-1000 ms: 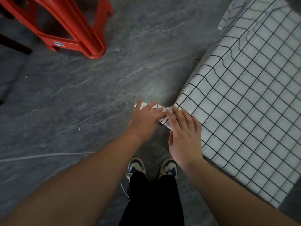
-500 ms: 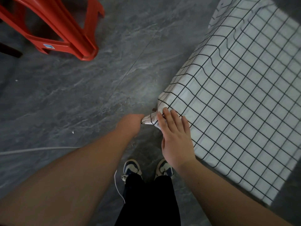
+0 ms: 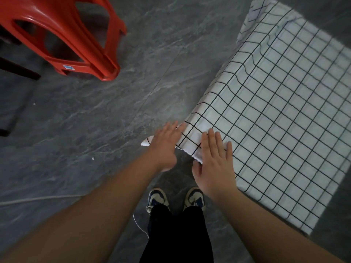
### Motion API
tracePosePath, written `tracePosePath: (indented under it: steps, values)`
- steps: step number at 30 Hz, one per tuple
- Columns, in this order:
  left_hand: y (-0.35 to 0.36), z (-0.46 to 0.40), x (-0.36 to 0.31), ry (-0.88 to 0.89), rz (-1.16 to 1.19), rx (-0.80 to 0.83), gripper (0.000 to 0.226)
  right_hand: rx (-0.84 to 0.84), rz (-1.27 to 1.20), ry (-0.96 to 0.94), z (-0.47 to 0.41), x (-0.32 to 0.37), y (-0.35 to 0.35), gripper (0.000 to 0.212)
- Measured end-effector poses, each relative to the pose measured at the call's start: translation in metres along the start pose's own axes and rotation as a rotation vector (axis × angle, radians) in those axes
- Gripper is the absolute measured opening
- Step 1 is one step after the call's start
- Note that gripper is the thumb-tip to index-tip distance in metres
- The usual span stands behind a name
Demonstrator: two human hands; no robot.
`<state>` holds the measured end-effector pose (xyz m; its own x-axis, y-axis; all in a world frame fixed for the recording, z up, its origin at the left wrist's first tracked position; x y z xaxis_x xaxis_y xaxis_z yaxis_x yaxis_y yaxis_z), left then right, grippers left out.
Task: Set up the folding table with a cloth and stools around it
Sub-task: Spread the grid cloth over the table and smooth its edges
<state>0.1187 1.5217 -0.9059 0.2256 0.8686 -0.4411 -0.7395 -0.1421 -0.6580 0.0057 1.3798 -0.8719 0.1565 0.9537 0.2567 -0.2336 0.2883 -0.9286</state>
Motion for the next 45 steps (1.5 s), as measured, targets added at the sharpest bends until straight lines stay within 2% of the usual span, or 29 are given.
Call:
tracePosePath:
  steps: [3, 6, 9, 13, 16, 21, 24, 29, 45]
  values:
    - [0.0, 0.012, -0.023, 0.035, 0.057, 0.014, 0.114, 0.066, -0.007, 0.007, -0.001, -0.007, 0.005, 0.068]
    - [0.007, 0.016, -0.04, 0.004, 0.093, 0.009, 0.106, 0.042, -0.066, -0.023, -0.001, -0.011, 0.009, 0.065]
    - [0.012, 0.015, -0.047, -0.061, 0.083, -0.079, 0.102, -0.05, -0.199, -0.017, 0.008, -0.02, 0.003, 0.062]
    - [0.016, 0.011, -0.058, -0.086, -0.065, -0.201, 0.107, -0.101, -0.229, 0.105, 0.035, -0.048, -0.008, 0.064]
    - [0.018, 0.007, -0.084, -0.004, -0.102, -0.29, 0.103, -0.08, -0.209, 0.191, 0.06, -0.072, -0.013, 0.062]
    - [0.035, -0.005, -0.128, 0.146, -0.266, -0.273, 0.085, -0.099, -0.152, 0.349, 0.088, -0.112, -0.017, 0.064]
    - [0.04, -0.017, -0.135, 0.188, -0.372, -0.303, 0.07, -0.102, -0.12, 0.476, 0.1, -0.14, -0.017, 0.065]
    - [0.044, -0.032, -0.132, 0.298, -0.524, -0.356, 0.064, -0.132, -0.093, 0.647, 0.118, -0.182, -0.014, 0.063]
    - [0.05, -0.04, -0.119, 0.241, -0.511, -0.392, 0.065, -0.12, -0.025, 0.662, 0.121, -0.203, 0.01, 0.065]
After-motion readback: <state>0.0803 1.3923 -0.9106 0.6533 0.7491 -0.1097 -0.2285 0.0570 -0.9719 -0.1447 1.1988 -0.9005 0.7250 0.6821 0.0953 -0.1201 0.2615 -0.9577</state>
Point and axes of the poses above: each hand's wrist, its own z-axis away from the middle knuckle, its own y-axis out of the palm, x = y × z, the point moved 3 cm from there along -z, towards the middle knuckle, and after that the axes turned 6 degrees about -y, right-handed, at the moved point
